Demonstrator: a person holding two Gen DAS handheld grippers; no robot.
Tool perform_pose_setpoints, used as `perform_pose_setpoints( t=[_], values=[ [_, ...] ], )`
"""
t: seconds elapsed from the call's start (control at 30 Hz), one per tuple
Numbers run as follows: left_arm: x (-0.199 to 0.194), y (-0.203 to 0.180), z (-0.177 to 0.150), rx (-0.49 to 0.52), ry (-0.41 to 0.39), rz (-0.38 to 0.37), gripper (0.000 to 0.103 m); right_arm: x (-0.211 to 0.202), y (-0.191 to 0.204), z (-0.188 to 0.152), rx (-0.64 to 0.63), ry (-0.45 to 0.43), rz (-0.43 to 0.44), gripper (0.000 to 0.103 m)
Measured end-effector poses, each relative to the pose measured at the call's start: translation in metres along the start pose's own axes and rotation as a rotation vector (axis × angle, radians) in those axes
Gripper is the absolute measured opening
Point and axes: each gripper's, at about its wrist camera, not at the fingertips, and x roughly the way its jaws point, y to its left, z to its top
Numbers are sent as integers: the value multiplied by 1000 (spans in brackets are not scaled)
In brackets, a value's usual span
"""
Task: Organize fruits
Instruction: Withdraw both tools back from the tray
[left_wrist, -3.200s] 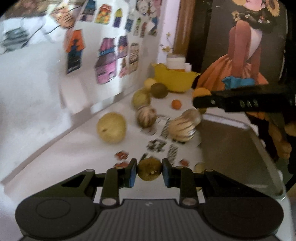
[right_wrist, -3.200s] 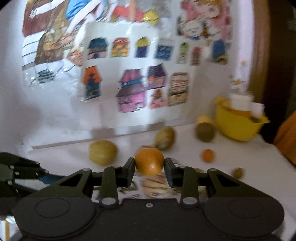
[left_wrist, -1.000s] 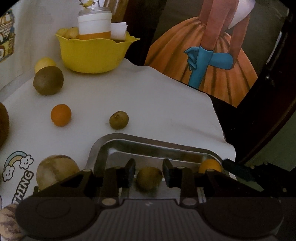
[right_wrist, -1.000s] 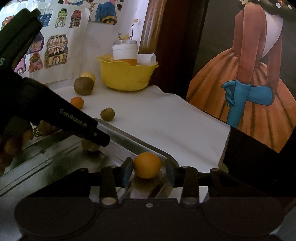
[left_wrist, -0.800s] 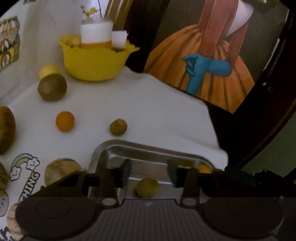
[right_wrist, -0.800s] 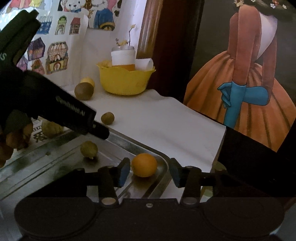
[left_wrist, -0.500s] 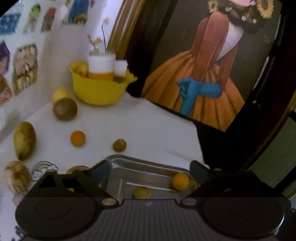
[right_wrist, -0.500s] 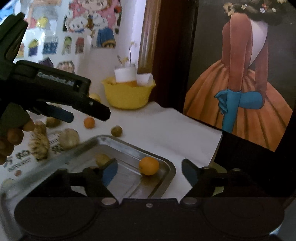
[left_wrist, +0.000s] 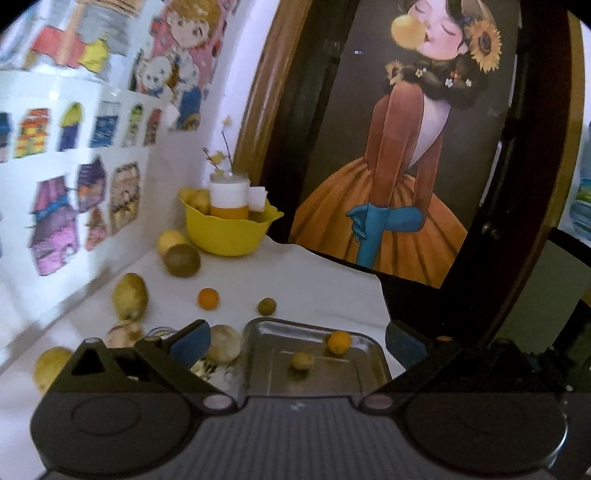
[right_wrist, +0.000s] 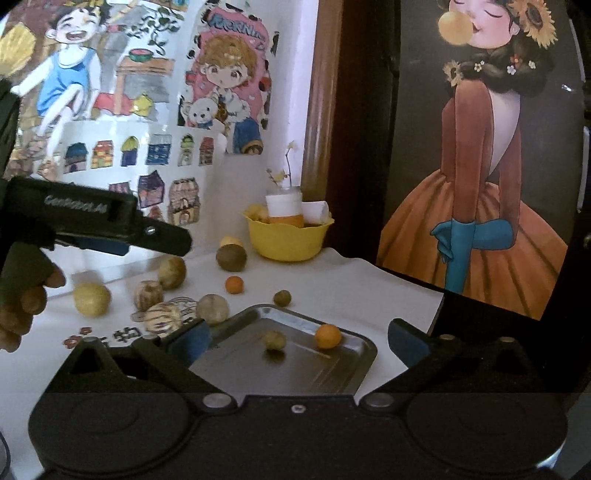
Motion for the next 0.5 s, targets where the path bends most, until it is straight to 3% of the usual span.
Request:
perform_pose_setpoints(
  t=[0.5],
  values=[
    [-93,28,-53,72,-52,69,103,-72,45,-30,36,34,-40,102]
  ],
)
